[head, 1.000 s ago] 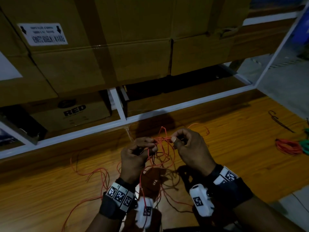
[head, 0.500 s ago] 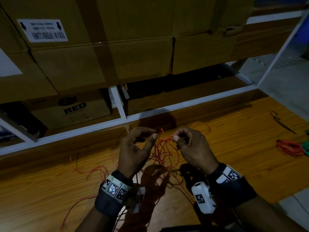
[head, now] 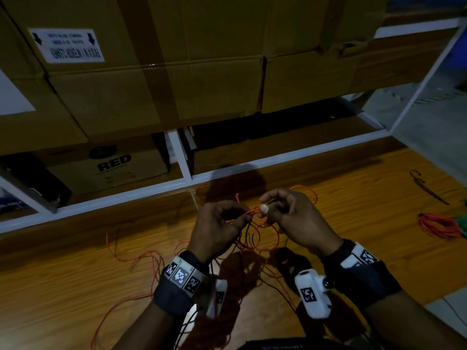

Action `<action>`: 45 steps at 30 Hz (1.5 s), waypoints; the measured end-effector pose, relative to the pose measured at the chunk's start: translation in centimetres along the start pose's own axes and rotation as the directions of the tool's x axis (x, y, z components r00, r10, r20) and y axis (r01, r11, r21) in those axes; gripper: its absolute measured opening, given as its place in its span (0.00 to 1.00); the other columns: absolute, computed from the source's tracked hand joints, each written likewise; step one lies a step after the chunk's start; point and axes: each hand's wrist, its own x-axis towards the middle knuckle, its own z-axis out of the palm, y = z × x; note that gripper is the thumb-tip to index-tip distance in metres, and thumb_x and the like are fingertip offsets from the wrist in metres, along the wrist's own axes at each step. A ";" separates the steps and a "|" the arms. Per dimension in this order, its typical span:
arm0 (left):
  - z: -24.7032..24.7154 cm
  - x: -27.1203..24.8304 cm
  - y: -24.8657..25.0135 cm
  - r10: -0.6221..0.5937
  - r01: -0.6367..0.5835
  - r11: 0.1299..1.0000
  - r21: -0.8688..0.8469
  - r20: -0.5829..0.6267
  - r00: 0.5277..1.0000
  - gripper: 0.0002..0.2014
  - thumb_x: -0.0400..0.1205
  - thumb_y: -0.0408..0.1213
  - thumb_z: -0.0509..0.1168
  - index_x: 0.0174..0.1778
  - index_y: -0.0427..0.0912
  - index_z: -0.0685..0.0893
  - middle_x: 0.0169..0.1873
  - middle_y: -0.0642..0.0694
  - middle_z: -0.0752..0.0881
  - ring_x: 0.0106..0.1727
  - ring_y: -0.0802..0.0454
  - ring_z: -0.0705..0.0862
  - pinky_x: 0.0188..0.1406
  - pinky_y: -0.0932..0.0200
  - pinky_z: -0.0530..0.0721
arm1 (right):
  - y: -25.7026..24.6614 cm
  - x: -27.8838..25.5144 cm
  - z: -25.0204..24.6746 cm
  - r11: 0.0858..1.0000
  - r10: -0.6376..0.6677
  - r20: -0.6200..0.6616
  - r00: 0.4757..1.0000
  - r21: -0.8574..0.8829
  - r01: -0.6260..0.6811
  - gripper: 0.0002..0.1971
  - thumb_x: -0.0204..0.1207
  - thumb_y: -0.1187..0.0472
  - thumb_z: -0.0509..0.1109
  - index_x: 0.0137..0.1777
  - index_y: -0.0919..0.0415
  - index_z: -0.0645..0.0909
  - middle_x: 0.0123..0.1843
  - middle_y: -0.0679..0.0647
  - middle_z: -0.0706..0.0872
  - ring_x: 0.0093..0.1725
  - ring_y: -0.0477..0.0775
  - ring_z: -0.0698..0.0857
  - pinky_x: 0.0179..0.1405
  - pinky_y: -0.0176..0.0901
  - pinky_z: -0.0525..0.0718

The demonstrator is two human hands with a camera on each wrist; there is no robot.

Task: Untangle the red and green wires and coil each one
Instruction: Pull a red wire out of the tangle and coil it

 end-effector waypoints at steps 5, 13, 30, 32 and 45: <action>-0.3 0.2 -0.2 -0.014 0.018 0.996 -0.085 0.038 0.999 0.03 0.82 0.37 0.76 0.48 0.49 0.94 0.41 0.52 0.93 0.44 0.53 0.90 0.42 0.44 0.89 | -0.2 0.1 -1.6 1.000 -0.021 0.167 0.986 0.021 0.017 0.10 0.87 0.56 0.68 0.65 0.49 0.85 0.52 0.47 0.94 0.48 0.48 0.93 0.37 0.48 0.91; -1.5 0.6 0.1 0.016 0.009 0.981 -0.192 0.124 0.992 0.06 0.82 0.35 0.75 0.53 0.41 0.94 0.45 0.45 0.94 0.48 0.46 0.92 0.50 0.32 0.90 | -0.4 0.5 -2.8 0.959 -0.218 0.230 0.948 -0.128 0.251 0.13 0.84 0.60 0.73 0.65 0.47 0.88 0.55 0.41 0.92 0.41 0.48 0.93 0.32 0.49 0.91; 0.3 0.8 -0.1 -0.069 0.062 0.987 -0.148 -0.043 0.997 0.04 0.81 0.34 0.76 0.51 0.42 0.94 0.40 0.50 0.94 0.39 0.54 0.92 0.39 0.57 0.91 | 1.4 2.4 -1.6 0.759 -0.295 0.029 0.955 -0.599 0.253 0.14 0.83 0.41 0.69 0.39 0.46 0.79 0.35 0.45 0.83 0.31 0.45 0.80 0.27 0.54 0.82; 0.3 1.0 -0.8 -0.163 0.141 0.962 -0.233 -0.075 0.984 0.03 0.81 0.33 0.76 0.49 0.43 0.94 0.40 0.47 0.94 0.40 0.49 0.92 0.42 0.51 0.93 | 2.3 2.6 -1.3 0.808 -0.284 0.017 0.959 -0.534 0.249 0.12 0.82 0.40 0.70 0.51 0.46 0.86 0.49 0.45 0.87 0.43 0.44 0.84 0.37 0.52 0.87; -1.1 0.2 -4.2 -0.566 0.360 0.707 -0.608 -0.183 0.804 0.06 0.81 0.28 0.74 0.53 0.39 0.90 0.44 0.39 0.93 0.42 0.45 0.92 0.43 0.52 0.90 | 10.0 -4.4 7.5 0.945 0.259 0.185 0.948 0.154 -0.288 0.20 0.83 0.40 0.69 0.40 0.54 0.87 0.37 0.57 0.89 0.37 0.57 0.88 0.43 0.61 0.89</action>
